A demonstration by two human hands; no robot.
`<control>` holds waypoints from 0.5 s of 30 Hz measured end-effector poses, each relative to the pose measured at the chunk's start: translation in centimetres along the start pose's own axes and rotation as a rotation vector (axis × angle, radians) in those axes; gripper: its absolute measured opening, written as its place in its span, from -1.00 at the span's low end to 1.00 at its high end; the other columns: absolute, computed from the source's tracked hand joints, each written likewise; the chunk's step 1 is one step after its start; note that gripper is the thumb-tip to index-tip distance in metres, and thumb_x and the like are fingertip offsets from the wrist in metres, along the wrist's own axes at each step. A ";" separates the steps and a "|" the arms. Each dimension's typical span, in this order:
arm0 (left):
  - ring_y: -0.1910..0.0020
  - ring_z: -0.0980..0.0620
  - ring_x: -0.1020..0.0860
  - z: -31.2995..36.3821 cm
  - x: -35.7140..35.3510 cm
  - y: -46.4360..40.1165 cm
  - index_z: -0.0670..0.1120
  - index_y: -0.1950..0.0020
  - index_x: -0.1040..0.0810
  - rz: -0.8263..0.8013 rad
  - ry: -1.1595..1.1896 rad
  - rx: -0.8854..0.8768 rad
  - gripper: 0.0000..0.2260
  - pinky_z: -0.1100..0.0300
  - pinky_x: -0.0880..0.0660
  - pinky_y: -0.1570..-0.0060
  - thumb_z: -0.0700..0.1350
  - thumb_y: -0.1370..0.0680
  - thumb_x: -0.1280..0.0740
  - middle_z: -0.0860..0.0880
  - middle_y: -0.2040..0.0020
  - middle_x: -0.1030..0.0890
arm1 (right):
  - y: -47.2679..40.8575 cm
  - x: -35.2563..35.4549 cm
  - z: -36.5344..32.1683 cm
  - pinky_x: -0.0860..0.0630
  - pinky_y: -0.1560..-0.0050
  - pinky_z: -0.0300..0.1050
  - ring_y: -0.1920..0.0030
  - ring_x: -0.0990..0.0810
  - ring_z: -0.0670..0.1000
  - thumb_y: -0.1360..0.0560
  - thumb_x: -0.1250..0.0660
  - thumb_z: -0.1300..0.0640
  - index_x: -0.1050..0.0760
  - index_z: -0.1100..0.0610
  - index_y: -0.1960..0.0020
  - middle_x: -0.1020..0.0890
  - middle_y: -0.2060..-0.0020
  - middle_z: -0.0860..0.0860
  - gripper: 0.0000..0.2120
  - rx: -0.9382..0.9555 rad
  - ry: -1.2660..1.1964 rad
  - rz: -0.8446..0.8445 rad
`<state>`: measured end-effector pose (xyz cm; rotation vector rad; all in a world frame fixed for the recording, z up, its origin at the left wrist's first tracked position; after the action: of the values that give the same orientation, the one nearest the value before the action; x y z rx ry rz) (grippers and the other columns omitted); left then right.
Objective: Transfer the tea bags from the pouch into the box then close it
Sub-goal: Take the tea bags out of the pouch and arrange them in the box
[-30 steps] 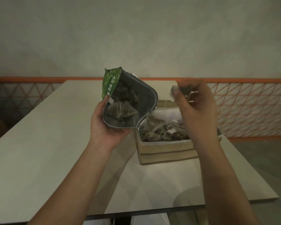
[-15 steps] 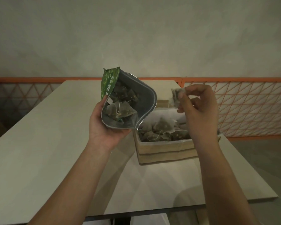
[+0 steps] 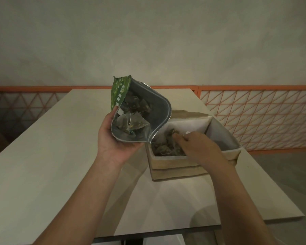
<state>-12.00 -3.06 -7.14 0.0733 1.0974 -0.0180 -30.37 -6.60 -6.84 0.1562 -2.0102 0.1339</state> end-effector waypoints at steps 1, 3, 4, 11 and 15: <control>-0.41 -0.23 -0.45 0.0 0.1 0.0 -0.08 -0.36 -0.57 0.006 -0.003 -0.002 -0.55 -0.11 -0.31 -0.45 0.15 -0.59 -0.22 -0.21 -0.39 -0.53 | 0.0 -0.1 0.0 -0.51 0.07 -0.05 0.15 -0.57 0.02 -0.62 -0.05 -0.22 -0.58 0.08 -0.01 -0.60 0.20 0.01 -0.53 -0.007 0.005 -0.021; -0.40 -0.23 -0.46 0.1 0.2 0.1 -0.09 -0.32 -0.60 0.015 -0.011 -0.007 -0.56 -0.10 -0.33 -0.43 0.16 -0.59 -0.22 -0.22 -0.39 -0.53 | 0.2 0.5 -0.7 -0.49 0.13 -0.10 0.19 -0.58 0.01 -0.62 -0.09 -0.19 -0.61 0.07 0.05 -0.61 0.24 -0.01 -0.56 0.021 -0.011 -0.001; -0.40 -0.24 -0.46 0.2 0.2 0.2 -0.09 -0.31 -0.60 0.020 -0.014 -0.011 -0.56 -0.10 -0.32 -0.43 0.15 -0.59 -0.23 -0.22 -0.38 -0.53 | 0.5 1.3 -1.3 -0.47 0.19 -0.14 0.21 -0.57 -0.02 -0.62 -0.12 -0.17 -0.62 0.05 0.09 -0.61 0.24 -0.02 -0.60 0.056 -0.033 0.056; -0.30 -0.23 -0.55 0.4 0.6 0.4 -0.11 -0.27 -0.64 0.077 -0.058 -0.043 -0.56 -0.09 -0.42 -0.36 0.15 -0.57 -0.26 -0.23 -0.32 -0.59 | 5.9 8.1 -8.8 -0.46 0.18 -0.28 0.16 -0.51 -0.11 -0.51 -0.39 0.14 -0.58 0.04 0.06 -0.57 0.20 -0.09 -0.98 0.485 -0.479 0.603; 0.12 -0.13 -0.71 0.6 0.3 0.6 -0.14 0.09 -0.77 0.061 -0.110 -0.089 -0.56 0.08 -0.64 0.09 0.14 -0.57 -0.22 -0.18 -0.03 -0.71 | 4.7 5.5 -13.2 -0.47 -0.08 -0.14 -0.03 -0.52 0.03 -0.48 -0.39 0.14 -0.66 0.09 -0.08 -0.65 0.06 0.02 -0.81 0.550 -0.127 0.499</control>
<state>-11.32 -2.46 -7.06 0.0258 0.9842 0.0811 -21.79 -0.10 3.67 0.0039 -2.0570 1.0167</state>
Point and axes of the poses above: each hand's wrist, its own y-axis away from the middle knuckle, its own x-axis out of the back of the hand, z = x × y, the point moved 10 cm from there along -y, towards the middle knuckle
